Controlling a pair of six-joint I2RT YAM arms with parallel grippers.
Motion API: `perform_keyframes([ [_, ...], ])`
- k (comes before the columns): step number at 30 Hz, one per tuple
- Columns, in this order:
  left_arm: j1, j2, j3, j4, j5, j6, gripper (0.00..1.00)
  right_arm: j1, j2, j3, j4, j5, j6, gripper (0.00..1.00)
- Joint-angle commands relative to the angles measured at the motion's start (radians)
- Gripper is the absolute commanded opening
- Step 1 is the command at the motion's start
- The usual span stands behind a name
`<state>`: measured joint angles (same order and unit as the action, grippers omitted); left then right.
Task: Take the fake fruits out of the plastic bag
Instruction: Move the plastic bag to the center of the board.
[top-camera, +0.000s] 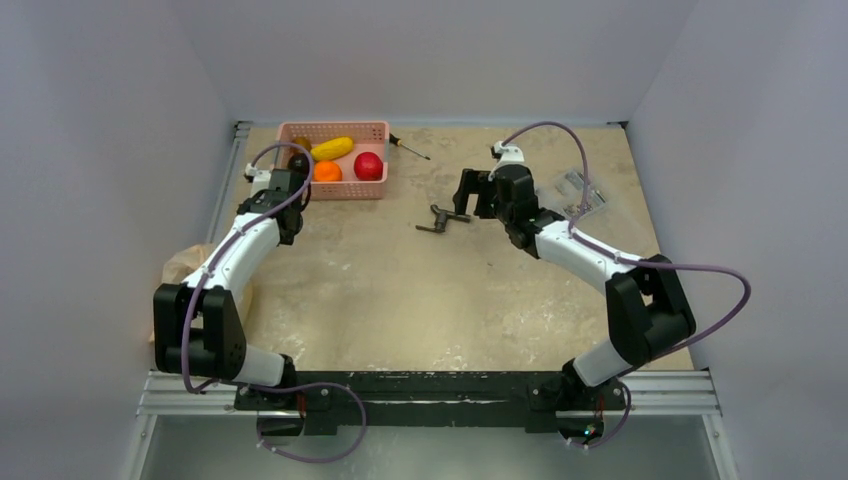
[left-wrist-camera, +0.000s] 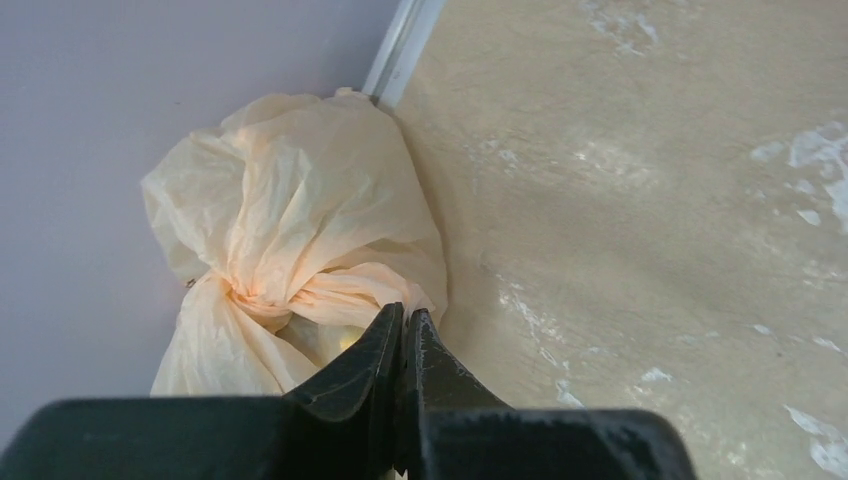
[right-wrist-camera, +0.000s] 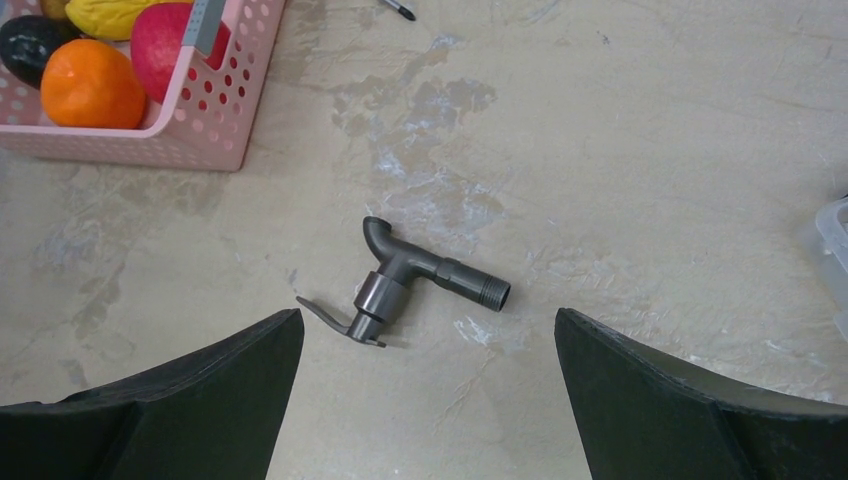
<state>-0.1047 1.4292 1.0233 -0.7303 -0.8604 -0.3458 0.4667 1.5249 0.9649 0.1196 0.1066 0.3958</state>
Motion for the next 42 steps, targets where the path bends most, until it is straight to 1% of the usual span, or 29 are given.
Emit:
perform_keyframes([
  [1, 0.003, -0.007, 0.034, 0.054, 0.179, 0.094, 0.0, 0.014, 0.026, 0.05, 0.002, 0.029, -0.029, 0.99],
  [5, -0.003, -0.032, 0.056, 0.04, 0.364, 0.136, 0.0, 0.018, 0.044, 0.06, -0.005, 0.038, -0.03, 0.99],
  [8, -0.034, -0.047, 0.067, 0.026, 0.464, 0.181, 0.0, 0.019, 0.057, 0.066, 0.002, 0.035, -0.027, 0.99],
  [10, -0.074, -0.051, 0.068, 0.023, 0.52, 0.234, 0.0, 0.02, 0.068, 0.068, 0.008, 0.028, -0.025, 0.99],
  [13, -0.161, -0.066, 0.041, 0.061, 0.58, 0.323, 0.0, 0.026, 0.089, 0.078, 0.01, 0.014, -0.024, 0.99],
  [15, -0.199, -0.084, 0.03, 0.085, 0.637, 0.342, 0.0, 0.029, 0.097, 0.084, 0.001, 0.008, -0.027, 0.99],
  [19, -0.227, -0.153, 0.001, 0.136, 0.838, 0.386, 0.0, 0.032, 0.078, 0.083, -0.001, 0.007, -0.034, 0.99],
  [22, -0.282, -0.2, -0.027, 0.174, 0.978, 0.417, 0.0, 0.032, 0.071, 0.078, -0.001, 0.007, -0.035, 0.99],
  [25, -0.352, -0.21, -0.041, 0.173, 1.037, 0.448, 0.0, 0.032, 0.075, 0.079, -0.001, 0.007, -0.035, 0.99],
  [29, -0.442, -0.184, -0.039, 0.162, 1.111, 0.469, 0.0, 0.033, 0.079, 0.082, -0.003, 0.01, -0.036, 0.99],
  [35, -0.578, -0.131, -0.018, 0.123, 1.133, 0.475, 0.01, 0.033, 0.077, 0.082, -0.006, 0.016, -0.042, 0.99],
  [36, -0.588, -0.127, -0.01, 0.107, 1.128, 0.474, 0.13, 0.033, 0.077, 0.083, -0.006, 0.017, -0.044, 0.99],
  [37, -0.593, -0.132, -0.006, 0.096, 1.118, 0.472, 0.39, 0.033, 0.078, 0.084, -0.008, 0.015, -0.043, 0.99],
  [39, -0.595, -0.16, -0.009, 0.092, 1.079, 0.465, 0.86, 0.033, 0.08, 0.086, -0.003, 0.006, -0.046, 0.99],
  [40, -0.594, -0.184, -0.017, 0.098, 1.047, 0.463, 0.97, 0.035, 0.081, 0.086, -0.002, 0.001, -0.047, 0.99],
  [42, -0.592, -0.243, -0.045, 0.111, 0.991, 0.462, 1.0, 0.036, 0.082, 0.089, -0.004, -0.001, -0.05, 0.99],
])
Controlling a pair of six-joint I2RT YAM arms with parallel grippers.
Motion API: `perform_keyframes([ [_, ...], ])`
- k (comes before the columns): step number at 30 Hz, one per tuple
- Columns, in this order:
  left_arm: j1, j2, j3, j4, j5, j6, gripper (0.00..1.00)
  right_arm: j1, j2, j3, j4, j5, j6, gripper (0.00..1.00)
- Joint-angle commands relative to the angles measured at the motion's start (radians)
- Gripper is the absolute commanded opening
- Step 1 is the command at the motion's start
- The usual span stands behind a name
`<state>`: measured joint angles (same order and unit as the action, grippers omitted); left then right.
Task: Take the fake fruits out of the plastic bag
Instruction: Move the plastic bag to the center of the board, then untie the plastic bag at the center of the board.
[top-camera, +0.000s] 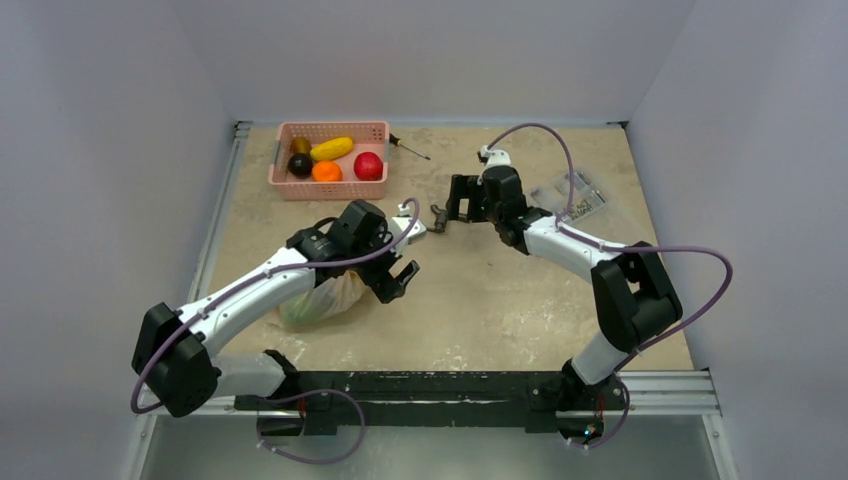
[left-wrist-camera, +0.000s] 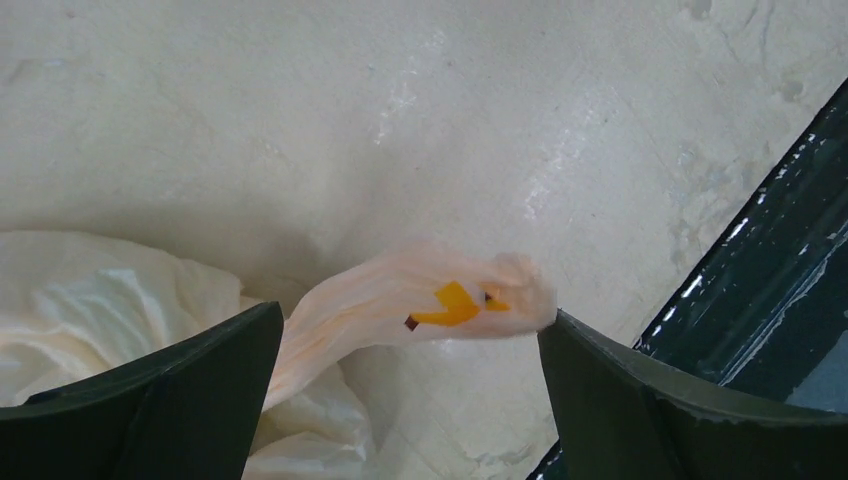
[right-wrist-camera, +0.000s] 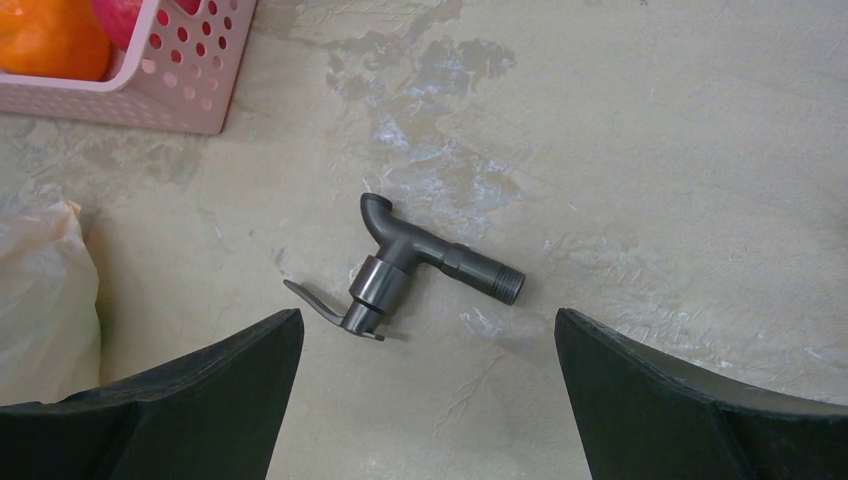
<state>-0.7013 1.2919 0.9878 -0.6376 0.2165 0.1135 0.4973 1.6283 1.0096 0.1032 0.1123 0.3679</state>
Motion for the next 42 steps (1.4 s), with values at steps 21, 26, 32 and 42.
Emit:
perform_keyframes([
  [21, 0.025, -0.647, -0.219, 0.384, -0.863, 0.038, 0.99, 0.373, 0.141, 0.166, 0.217, -0.309, 0.089, 0.99],
  [26, 0.024, -0.633, -0.205, 0.373, -0.864, 0.036, 0.98, 0.436, 0.22, 0.253, 0.142, -0.138, 0.104, 0.98],
  [32, 0.023, -0.587, -0.184, 0.342, -0.868, 0.033, 0.97, 0.454, 0.314, 0.362, 0.062, -0.034, 0.153, 0.92],
  [42, 0.023, -0.54, -0.166, 0.31, -0.805, 0.025, 0.97, 0.446, 0.33, 0.364, 0.099, -0.142, 0.203, 0.25],
])
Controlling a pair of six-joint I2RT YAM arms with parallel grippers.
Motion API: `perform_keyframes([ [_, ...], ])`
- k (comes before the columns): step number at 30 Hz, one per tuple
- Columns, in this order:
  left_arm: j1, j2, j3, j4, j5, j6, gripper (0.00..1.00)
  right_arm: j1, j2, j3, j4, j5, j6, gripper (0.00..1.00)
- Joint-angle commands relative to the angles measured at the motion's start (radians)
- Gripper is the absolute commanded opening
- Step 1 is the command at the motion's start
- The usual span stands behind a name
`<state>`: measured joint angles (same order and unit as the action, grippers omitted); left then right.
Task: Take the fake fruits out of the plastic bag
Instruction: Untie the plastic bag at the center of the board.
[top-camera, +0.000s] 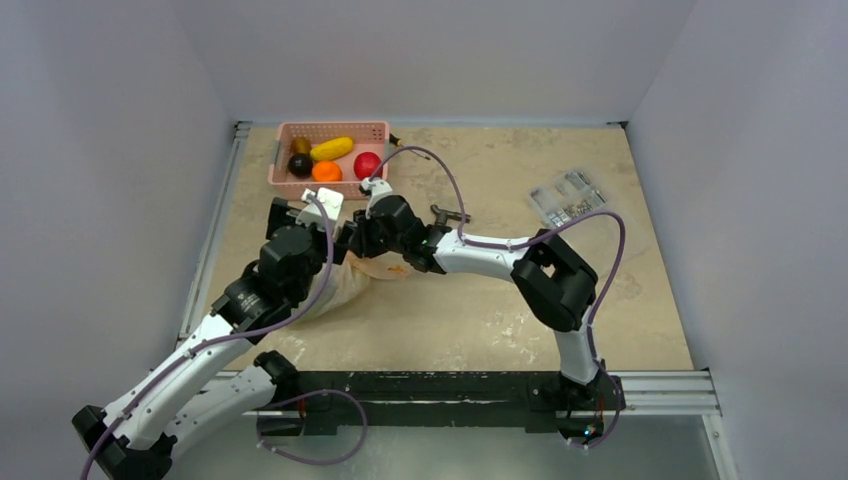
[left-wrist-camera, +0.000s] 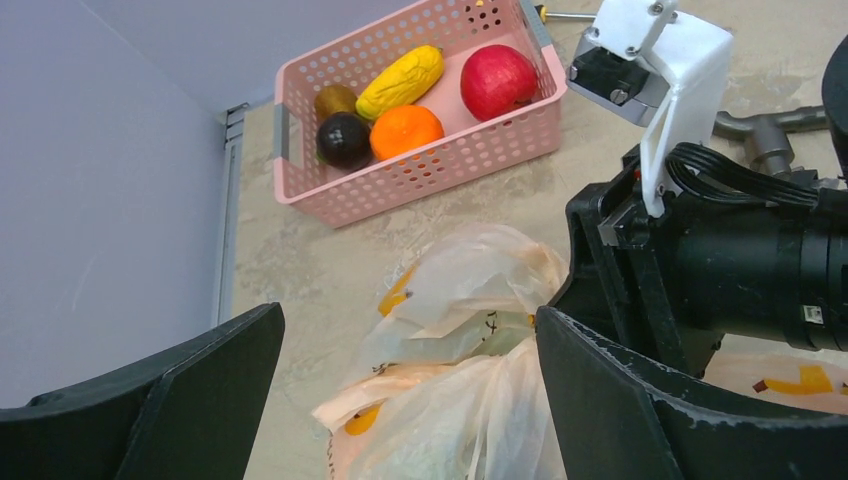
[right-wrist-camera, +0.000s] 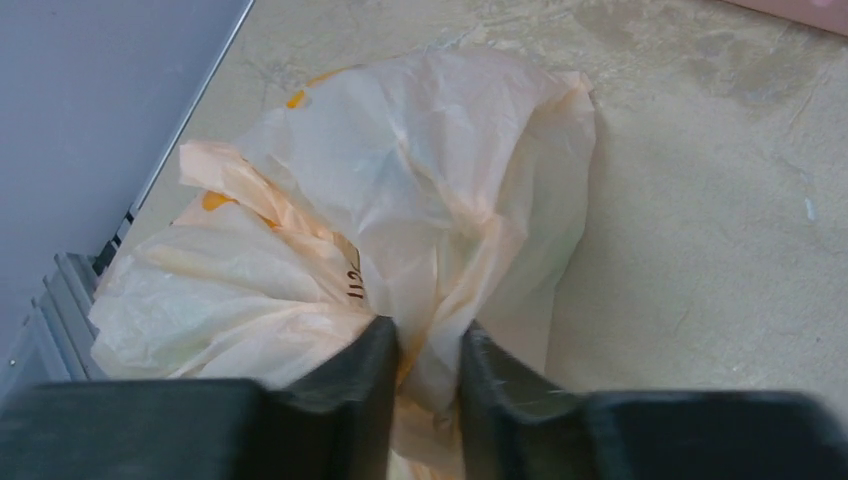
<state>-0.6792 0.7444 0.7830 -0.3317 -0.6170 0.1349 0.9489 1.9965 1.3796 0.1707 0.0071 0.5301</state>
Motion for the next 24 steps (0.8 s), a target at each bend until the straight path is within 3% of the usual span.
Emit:
perform_keyframes([
  [1, 0.0, 0.013, 0.04, 0.001, 0.041, 0.002, 0.97, -0.011, -0.05, -0.025, 0.043, -0.042, 0.048, 0.15],
  [3, 0.0, 0.03, 0.044, -0.009, 0.076, -0.003, 0.97, -0.03, -0.076, -0.062, 0.066, -0.063, 0.062, 0.0],
  [10, -0.005, 0.166, 0.098, -0.067, 0.31, -0.052, 1.0, -0.143, -0.249, -0.279, 0.13, -0.084, 0.125, 0.0],
  [15, -0.005, 0.374, 0.259, -0.194, 0.465, -0.009, 1.0, -0.201, -0.361, -0.413, 0.126, -0.079, 0.134, 0.0],
  [18, -0.005, 0.444, 0.287, -0.214, 0.498, 0.043, 0.94, -0.205, -0.412, -0.466, 0.129, -0.039, 0.147, 0.0],
  [24, -0.008, 0.381, 0.202, -0.16, 0.562, 0.041, 0.74, -0.207, -0.427, -0.49, 0.139, -0.04, 0.194, 0.0],
])
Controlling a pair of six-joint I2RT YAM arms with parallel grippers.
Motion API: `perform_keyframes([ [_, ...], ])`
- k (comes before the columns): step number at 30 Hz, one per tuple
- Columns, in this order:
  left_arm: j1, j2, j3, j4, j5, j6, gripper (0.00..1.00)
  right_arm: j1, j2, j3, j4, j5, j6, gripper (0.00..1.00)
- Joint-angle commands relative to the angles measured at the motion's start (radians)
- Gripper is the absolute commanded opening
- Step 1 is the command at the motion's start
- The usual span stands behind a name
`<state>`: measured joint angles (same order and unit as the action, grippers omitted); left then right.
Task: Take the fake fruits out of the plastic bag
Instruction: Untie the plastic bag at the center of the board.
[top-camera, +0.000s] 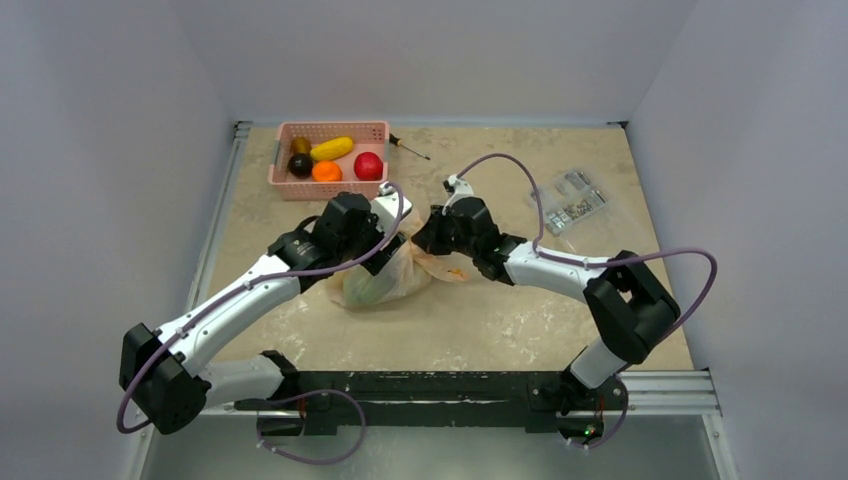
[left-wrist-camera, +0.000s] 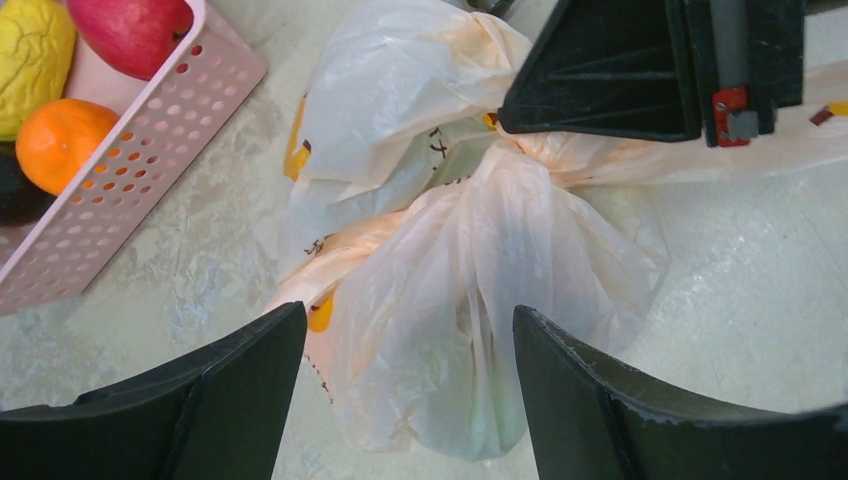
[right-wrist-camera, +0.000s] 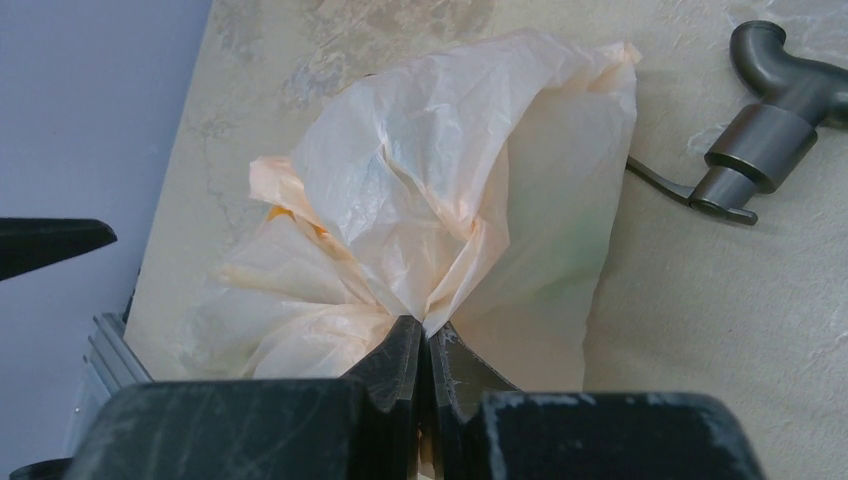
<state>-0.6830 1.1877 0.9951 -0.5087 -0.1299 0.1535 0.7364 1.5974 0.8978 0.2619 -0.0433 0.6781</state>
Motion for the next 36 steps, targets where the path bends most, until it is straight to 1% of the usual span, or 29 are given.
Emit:
perform_keyframes([
  [1, -0.004, -0.072, -0.023, 0.031, 0.084, 0.029, 0.73, 0.006, -0.027, -0.007, 0.052, 0.005, 0.05, 0.0],
  [3, -0.005, -0.058, -0.013, 0.013, 0.112, 0.037, 0.72, 0.006, -0.029, -0.002, 0.05, 0.0, 0.053, 0.0],
  [5, -0.004, -0.014, 0.012, -0.03, 0.125, 0.033, 0.71, 0.006, -0.035, 0.0, 0.044, 0.0, 0.06, 0.0],
  [8, -0.006, 0.045, 0.026, -0.051, 0.184, 0.03, 0.71, 0.005, -0.051, -0.008, 0.048, 0.01, 0.073, 0.0],
  [9, -0.007, 0.065, 0.033, -0.052, 0.194, 0.025, 0.74, 0.005, -0.057, -0.013, 0.051, 0.01, 0.079, 0.0],
  [11, -0.006, 0.11, 0.05, -0.048, 0.187, 0.009, 0.83, 0.006, -0.062, -0.019, 0.062, -0.004, 0.084, 0.0],
  [14, -0.006, 0.159, 0.079, -0.047, 0.173, 0.0, 0.83, 0.006, -0.064, -0.015, 0.06, -0.026, 0.089, 0.0],
  [16, -0.007, 0.18, 0.093, -0.043, 0.162, -0.007, 0.77, 0.006, -0.073, -0.018, 0.056, -0.03, 0.09, 0.0],
  [17, -0.007, 0.19, 0.101, -0.045, 0.146, -0.01, 0.73, 0.006, -0.08, -0.02, 0.054, -0.03, 0.089, 0.0],
  [19, -0.007, 0.197, 0.107, -0.048, 0.133, -0.01, 0.66, 0.006, -0.086, -0.023, 0.051, -0.03, 0.089, 0.0],
  [22, -0.006, 0.186, 0.106, -0.045, 0.099, -0.005, 0.53, 0.006, -0.089, -0.03, 0.053, -0.03, 0.099, 0.0],
  [23, -0.006, 0.178, 0.101, -0.043, 0.095, -0.001, 0.46, 0.002, -0.089, -0.034, 0.053, -0.029, 0.101, 0.0],
  [26, -0.006, 0.157, 0.086, -0.037, 0.077, 0.018, 0.22, -0.03, -0.092, -0.056, 0.072, -0.072, 0.121, 0.0],
  [28, -0.004, 0.152, 0.081, -0.038, 0.06, 0.029, 0.01, -0.079, -0.095, -0.077, 0.105, -0.153, 0.131, 0.0],
  [29, -0.005, 0.151, 0.08, -0.04, 0.051, 0.029, 0.0, -0.109, -0.097, -0.09, 0.113, -0.199, 0.135, 0.0],
  [33, -0.002, 0.136, 0.074, -0.046, 0.051, 0.043, 0.0, -0.285, -0.092, -0.169, 0.203, -0.421, 0.175, 0.0],
  [36, 0.008, 0.115, 0.069, -0.042, 0.065, 0.046, 0.0, -0.379, -0.062, -0.191, 0.197, -0.554, 0.15, 0.0],
])
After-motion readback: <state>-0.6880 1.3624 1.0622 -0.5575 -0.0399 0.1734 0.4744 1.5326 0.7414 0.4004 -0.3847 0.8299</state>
